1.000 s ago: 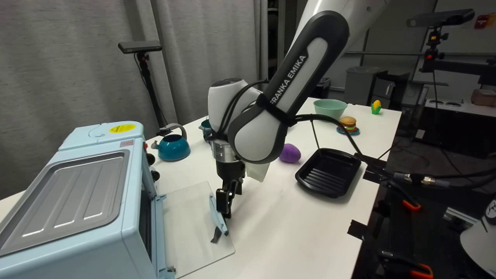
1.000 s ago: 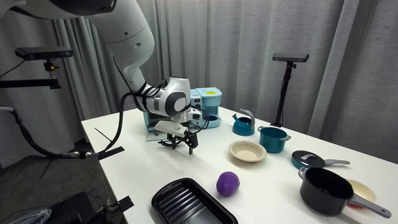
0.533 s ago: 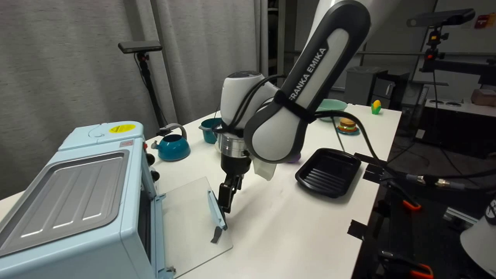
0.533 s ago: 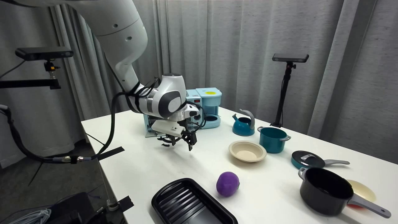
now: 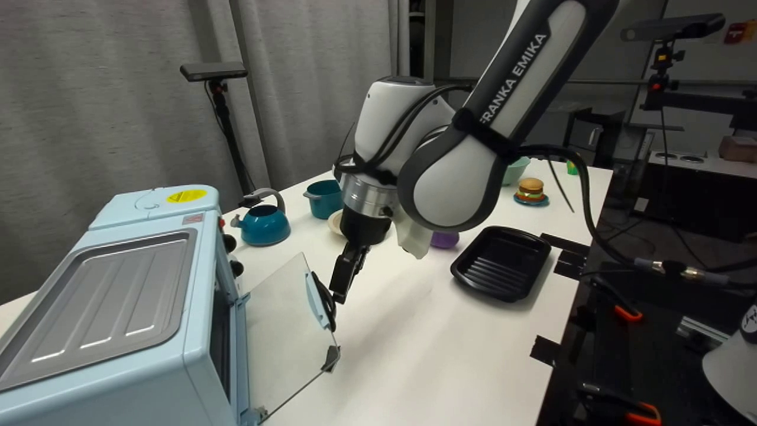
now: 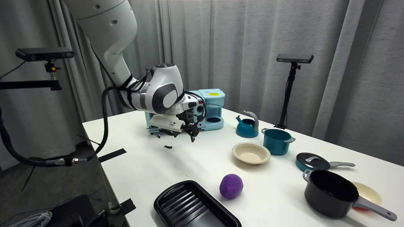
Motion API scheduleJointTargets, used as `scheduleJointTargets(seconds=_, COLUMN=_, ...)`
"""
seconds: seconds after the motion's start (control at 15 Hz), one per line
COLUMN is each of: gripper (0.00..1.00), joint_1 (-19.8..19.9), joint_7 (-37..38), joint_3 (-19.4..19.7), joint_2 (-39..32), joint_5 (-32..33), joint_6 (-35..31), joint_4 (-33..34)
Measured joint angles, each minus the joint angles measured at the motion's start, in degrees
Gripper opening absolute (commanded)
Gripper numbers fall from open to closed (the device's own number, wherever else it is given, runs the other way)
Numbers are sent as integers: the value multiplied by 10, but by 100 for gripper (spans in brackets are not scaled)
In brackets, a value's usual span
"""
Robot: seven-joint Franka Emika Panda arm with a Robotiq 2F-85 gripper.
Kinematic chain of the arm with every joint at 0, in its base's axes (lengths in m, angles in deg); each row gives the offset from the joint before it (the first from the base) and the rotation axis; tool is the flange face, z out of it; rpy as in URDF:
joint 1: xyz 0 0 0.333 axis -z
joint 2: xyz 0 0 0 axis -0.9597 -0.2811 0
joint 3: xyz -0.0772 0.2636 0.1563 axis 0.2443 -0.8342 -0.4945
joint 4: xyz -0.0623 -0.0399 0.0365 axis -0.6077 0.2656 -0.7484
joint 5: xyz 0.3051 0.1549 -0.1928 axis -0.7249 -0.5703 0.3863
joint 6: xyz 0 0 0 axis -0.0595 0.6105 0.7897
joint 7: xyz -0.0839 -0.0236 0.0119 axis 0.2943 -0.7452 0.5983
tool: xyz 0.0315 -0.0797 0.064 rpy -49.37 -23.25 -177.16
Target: Close the toaster oven door
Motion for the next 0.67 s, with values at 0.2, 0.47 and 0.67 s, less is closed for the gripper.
scheduleJointTargets(seconds=0.2, gripper=100, joint_1=6, joint_7=-3, joint_3=-9, joint_2=16, joint_5=-2, joint_6=-8, joint_4=-6)
scheduleJointTargets(seconds=0.47, gripper=100, joint_1=13, joint_7=-5, joint_3=-29, joint_2=32, joint_5=-8, joint_6=-19, joint_4=-6)
scheduleJointTargets(seconds=0.67, gripper=100, joint_1=15, joint_7=-8, joint_3=-43, joint_2=38, joint_5=-13, joint_6=-21, joint_4=-5)
